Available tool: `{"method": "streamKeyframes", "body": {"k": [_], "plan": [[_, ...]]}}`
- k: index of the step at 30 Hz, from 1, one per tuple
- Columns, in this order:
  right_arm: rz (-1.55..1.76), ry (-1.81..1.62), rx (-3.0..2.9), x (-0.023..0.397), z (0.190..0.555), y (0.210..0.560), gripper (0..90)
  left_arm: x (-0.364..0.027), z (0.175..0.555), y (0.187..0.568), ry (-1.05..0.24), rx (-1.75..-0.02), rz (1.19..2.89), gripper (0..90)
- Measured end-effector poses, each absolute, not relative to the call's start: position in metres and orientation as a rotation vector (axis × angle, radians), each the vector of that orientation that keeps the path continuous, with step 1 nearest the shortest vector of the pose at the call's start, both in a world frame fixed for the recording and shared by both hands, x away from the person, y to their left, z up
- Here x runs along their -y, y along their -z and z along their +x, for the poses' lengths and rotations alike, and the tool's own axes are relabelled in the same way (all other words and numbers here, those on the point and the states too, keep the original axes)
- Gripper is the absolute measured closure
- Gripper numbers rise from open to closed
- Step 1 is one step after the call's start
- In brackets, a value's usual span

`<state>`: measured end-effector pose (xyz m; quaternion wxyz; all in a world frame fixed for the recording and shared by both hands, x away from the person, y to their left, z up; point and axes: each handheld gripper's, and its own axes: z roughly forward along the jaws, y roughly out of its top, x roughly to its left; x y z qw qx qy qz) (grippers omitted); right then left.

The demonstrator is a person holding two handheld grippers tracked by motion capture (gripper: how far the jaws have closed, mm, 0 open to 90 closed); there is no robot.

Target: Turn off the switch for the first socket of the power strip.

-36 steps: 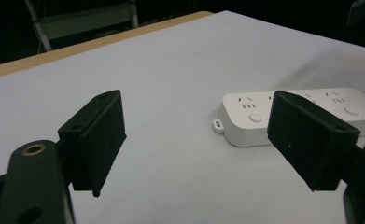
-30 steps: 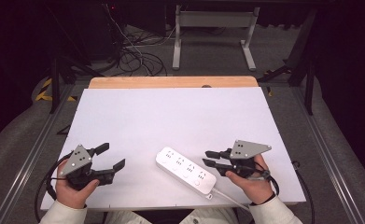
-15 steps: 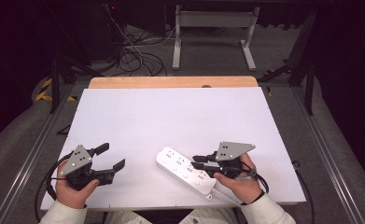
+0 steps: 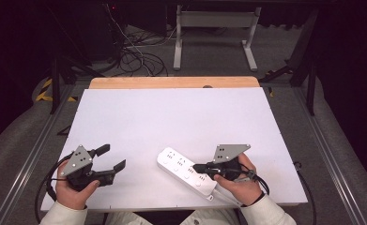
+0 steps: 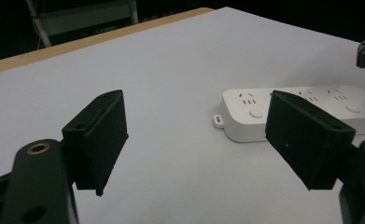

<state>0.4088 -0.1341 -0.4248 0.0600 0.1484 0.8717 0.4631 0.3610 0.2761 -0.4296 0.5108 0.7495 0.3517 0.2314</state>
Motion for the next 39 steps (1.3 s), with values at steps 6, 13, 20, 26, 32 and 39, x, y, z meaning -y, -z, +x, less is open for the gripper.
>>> {"method": "streamKeyframes", "body": {"k": [6,13,20,26,32,39], "plan": [[0.455,-1.309,-2.718,0.13,0.408,0.429,90.0,-0.276,0.361,0.43,-0.556,-0.849,1.799,21.2],[0.428,-1.185,-2.799,0.125,0.407,0.434,90.0,-0.276,0.361,0.429,-0.564,-0.845,1.805,21.3],[0.412,-1.105,-2.836,0.122,0.406,0.439,90.0,-0.276,0.361,0.429,-0.566,-0.844,1.811,21.4],[0.406,-1.054,-2.865,0.12,0.405,0.442,90.0,-0.277,0.361,0.429,-0.568,-0.846,1.814,21.4],[0.39,-1.034,-2.88,0.119,0.405,0.444,90.0,-0.277,0.36,0.429,-0.569,-0.847,1.815,21.4],[0.375,-1.008,-2.891,0.117,0.404,0.445,90.0,-0.277,0.361,0.429,-0.568,-0.846,1.818,21.4]]}}
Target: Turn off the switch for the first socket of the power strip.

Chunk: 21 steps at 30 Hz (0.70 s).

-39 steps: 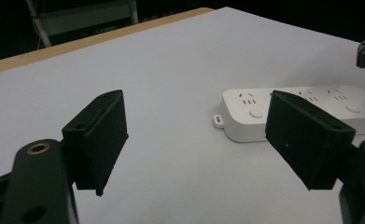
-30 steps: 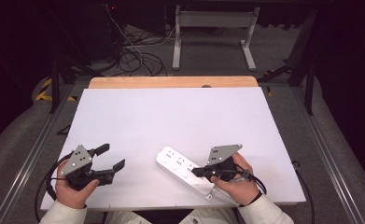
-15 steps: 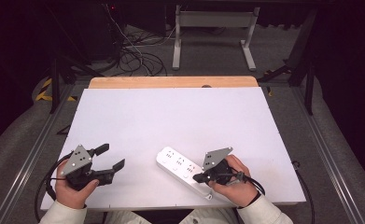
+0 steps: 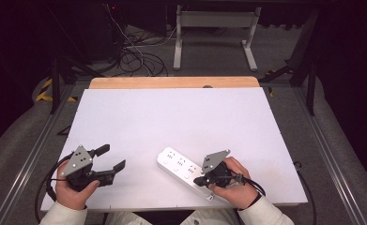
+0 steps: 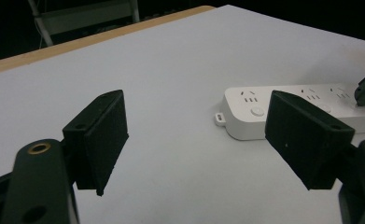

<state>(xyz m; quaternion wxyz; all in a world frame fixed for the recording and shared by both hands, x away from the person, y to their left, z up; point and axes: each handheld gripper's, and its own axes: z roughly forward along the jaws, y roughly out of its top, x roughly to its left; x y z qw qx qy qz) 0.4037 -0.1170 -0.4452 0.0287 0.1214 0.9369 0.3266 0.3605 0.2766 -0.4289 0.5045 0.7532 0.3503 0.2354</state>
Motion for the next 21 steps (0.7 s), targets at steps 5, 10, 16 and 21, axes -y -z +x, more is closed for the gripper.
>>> {"method": "streamKeyframes", "body": {"k": [5,10,16,21], "plan": [[0.358,-0.991,-2.881,0.1168,0.4037,0.4458,90.0,-0.2767,0.3606,0.4291,-0.569,-0.848,1.816,21.4],[0.361,-0.989,-2.881,0.1162,0.4034,0.4469,90.0,-0.277,0.3607,0.4293,-0.568,-0.852,1.813,21.4],[0.356,-0.987,-2.878,0.116,0.4036,0.4485,90.0,-0.2773,0.3607,0.429,-0.572,-0.849,1.816,21.4],[0.353,-0.983,-2.876,0.1154,0.4031,0.4489,90.0,-0.2772,0.3607,0.4292,-0.566,-0.851,1.816,21.4]]}}
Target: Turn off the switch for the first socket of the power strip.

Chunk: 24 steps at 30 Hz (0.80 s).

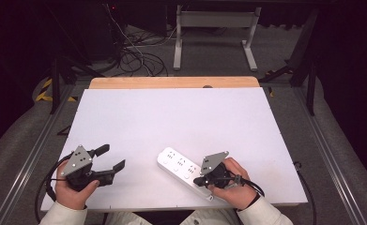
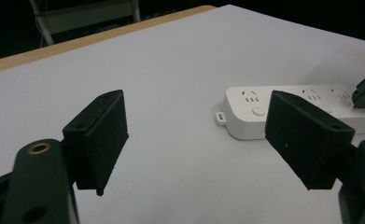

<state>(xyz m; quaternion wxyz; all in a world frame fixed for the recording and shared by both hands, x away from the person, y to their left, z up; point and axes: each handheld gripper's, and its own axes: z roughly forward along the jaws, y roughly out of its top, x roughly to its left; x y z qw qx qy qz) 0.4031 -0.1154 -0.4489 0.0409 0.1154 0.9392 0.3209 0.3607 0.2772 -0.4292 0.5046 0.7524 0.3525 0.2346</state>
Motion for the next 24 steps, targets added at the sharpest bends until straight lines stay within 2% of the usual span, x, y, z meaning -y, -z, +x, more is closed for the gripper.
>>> {"method": "streamKeyframes", "body": {"k": [24], "plan": [[0.367,-0.938,-2.854,0.1165,0.4004,0.4486,90.0,-0.2754,0.3607,0.43,-0.564,-0.85,1.819,21.4]]}}
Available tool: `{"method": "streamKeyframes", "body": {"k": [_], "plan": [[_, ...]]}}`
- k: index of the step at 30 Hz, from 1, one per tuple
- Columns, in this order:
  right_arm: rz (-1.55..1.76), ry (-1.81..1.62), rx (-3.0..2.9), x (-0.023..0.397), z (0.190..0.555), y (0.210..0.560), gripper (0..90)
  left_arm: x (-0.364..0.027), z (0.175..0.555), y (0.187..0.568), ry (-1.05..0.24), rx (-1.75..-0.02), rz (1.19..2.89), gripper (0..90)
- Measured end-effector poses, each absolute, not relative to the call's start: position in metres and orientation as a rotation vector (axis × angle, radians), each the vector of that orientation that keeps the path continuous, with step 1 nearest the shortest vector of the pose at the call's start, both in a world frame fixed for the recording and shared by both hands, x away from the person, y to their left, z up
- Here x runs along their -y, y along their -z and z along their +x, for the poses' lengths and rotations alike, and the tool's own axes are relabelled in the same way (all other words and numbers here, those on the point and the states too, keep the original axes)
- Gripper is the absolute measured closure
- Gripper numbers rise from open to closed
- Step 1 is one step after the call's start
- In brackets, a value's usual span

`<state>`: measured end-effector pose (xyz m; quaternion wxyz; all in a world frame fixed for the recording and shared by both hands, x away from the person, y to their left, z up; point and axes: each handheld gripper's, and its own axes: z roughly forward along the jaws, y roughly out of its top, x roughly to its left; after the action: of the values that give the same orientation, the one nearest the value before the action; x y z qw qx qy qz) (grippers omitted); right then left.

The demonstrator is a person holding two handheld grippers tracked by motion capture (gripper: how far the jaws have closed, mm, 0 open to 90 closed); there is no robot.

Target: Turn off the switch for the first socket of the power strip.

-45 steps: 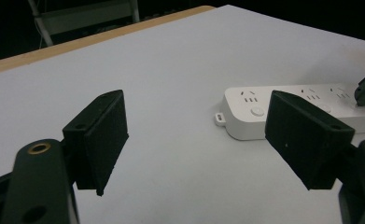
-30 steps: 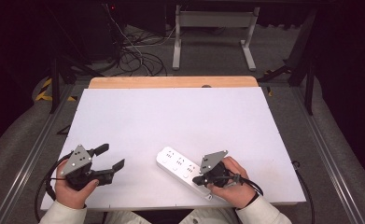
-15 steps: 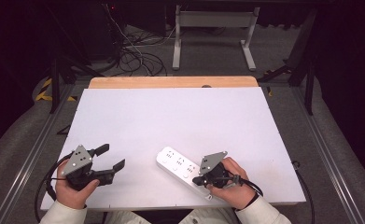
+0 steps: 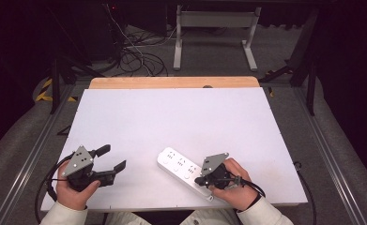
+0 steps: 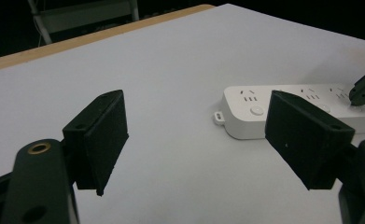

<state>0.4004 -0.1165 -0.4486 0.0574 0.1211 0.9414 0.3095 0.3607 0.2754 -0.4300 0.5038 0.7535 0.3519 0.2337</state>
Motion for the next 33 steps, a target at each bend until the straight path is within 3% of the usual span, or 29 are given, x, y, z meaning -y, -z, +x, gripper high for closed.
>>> {"method": "streamKeyframes", "body": {"k": [13,33], "plan": [[0.351,-0.972,-2.866,0.116,0.399,0.449,90.0,-0.274,0.361,0.431,-0.558,-0.853,1.816,21.4],[0.327,-1.155,-2.667,0.122,0.393,0.423,90.0,-0.275,0.361,0.43,-0.562,-0.852,1.82,21.5]]}}
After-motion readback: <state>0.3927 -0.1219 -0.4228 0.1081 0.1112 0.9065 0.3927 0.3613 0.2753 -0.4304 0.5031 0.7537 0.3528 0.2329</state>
